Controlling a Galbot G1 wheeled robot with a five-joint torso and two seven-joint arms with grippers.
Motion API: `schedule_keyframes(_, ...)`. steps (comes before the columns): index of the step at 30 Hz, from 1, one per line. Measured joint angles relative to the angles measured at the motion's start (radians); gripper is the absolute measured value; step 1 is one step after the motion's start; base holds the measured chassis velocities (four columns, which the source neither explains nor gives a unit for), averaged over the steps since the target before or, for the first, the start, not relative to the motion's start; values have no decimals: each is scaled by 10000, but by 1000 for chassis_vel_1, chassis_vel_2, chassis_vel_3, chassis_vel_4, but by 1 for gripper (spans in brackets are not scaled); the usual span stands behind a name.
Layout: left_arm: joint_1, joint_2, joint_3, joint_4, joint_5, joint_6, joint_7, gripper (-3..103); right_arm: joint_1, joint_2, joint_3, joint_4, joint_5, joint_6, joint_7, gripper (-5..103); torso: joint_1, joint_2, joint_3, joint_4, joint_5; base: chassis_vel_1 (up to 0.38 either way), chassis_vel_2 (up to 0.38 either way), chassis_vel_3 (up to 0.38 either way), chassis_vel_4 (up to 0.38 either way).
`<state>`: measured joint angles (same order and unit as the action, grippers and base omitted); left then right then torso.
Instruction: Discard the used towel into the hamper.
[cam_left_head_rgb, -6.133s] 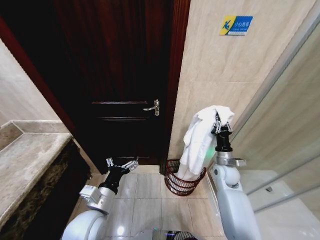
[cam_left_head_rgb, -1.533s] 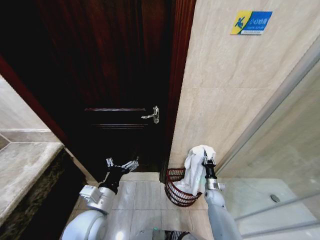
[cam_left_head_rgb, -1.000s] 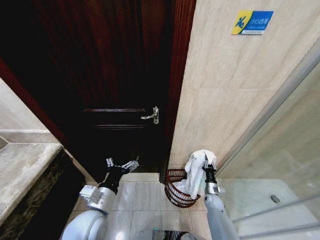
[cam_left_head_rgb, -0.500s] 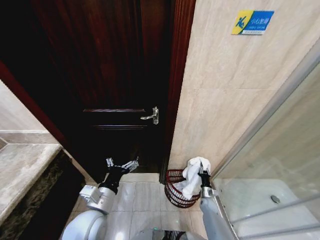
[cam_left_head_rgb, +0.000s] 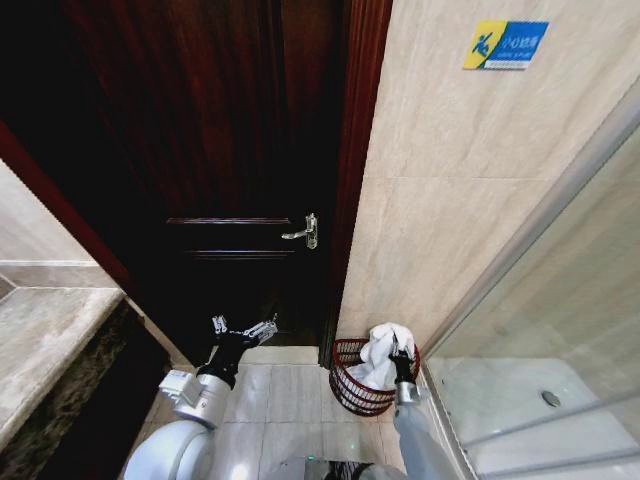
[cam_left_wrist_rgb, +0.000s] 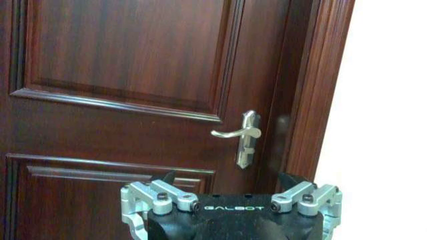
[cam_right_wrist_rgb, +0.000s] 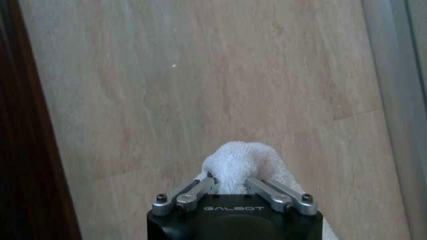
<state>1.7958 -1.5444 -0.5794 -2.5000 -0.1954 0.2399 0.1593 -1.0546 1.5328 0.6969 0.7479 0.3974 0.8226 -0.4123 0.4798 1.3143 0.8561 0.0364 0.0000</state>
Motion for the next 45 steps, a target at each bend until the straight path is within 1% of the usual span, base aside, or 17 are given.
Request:
schedule_keyframes(7,0,0,0,0,0,0,0,100,-37,-7,0,-131,-102,0,-247,8,0,0,0,1,-1,0,0,0,0)
schedule_keyframes(9,0,0,0,0,0,0,0,100,-3,-59,7,-361,245,0,-795,8,-2,0,0,1,1,0,0,0,0)
schedule_keyframes(13,0,0,0,0,0,0,0,100,25,-134,16,-606,733,0,-1235,8,1,0,0,1,0,-31,28,36,-28)
schedule_keyframes(20,-1,0,0,0,0,0,0,100,85,-194,97,-1134,765,0,-1224,8,3,-2,1,2,0,-18,18,19,-15)
schedule_keyframes(24,0,0,0,0,0,0,0,100,-21,-383,265,-1811,-674,0,-605,8,-1,-1,0,0,-3,0,0,0,0)
schedule_keyframes(25,0,0,0,0,0,0,0,100,-21,-383,265,-1811,-674,0,-605,8,-1,-1,0,0,-3,0,0,0,0)
schedule_keyframes(27,0,0,0,0,0,0,0,100,-1,-413,267,-2245,-1375,0,-178,8,-1,-1,0,-2,3,0,0,0,0)
schedule_keyframes(32,-1,0,0,0,0,0,0,100,142,-350,225,-2499,-1931,-78,149,8,-1,-1,-1,1,0,0,0,0,0)
schedule_keyframes(34,-1,0,0,-1,0,0,0,100,326,-342,193,-2752,-2589,-449,189,8,0,-1,0,1,0,0,0,0,0)
schedule_keyframes(35,-1,0,0,-1,0,0,0,100,326,-342,193,-2752,-2589,-449,189,8,0,-1,0,1,0,0,0,0,0)
schedule_keyframes(36,0,0,0,0,0,0,0,100,433,-333,200,-2822,-2894,-692,233,8,0,-1,0,0,1,0,0,0,0)
schedule_keyframes(37,0,0,0,0,0,0,0,100,557,-353,190,-2804,-3195,-1172,251,8,0,-1,0,2,2,0,0,0,0)
schedule_keyframes(38,0,0,0,0,0,0,0,100,557,-353,190,-2804,-3195,-1172,251,8,0,-1,0,2,2,0,0,0,0)
schedule_keyframes(41,0,0,0,0,0,0,0,100,888,-571,69,-2652,-3403,-2874,-14,8,0,-1,0,0,-5,0,0,0,0)
schedule_keyframes(42,-1,0,0,0,0,0,0,100,1091,-622,56,-2793,-3453,-3247,-72,8,0,-1,0,0,-4,0,0,0,0)
schedule_keyframes(43,-1,0,0,0,0,0,0,100,1091,-622,56,-2793,-3453,-3247,-72,8,0,-1,0,0,-4,0,0,0,0)
schedule_keyframes(45,-1,0,0,0,0,0,0,100,1545,-712,40,-3119,-3517,-4022,-222,8,0,-1,1,2,3,0,0,0,0)
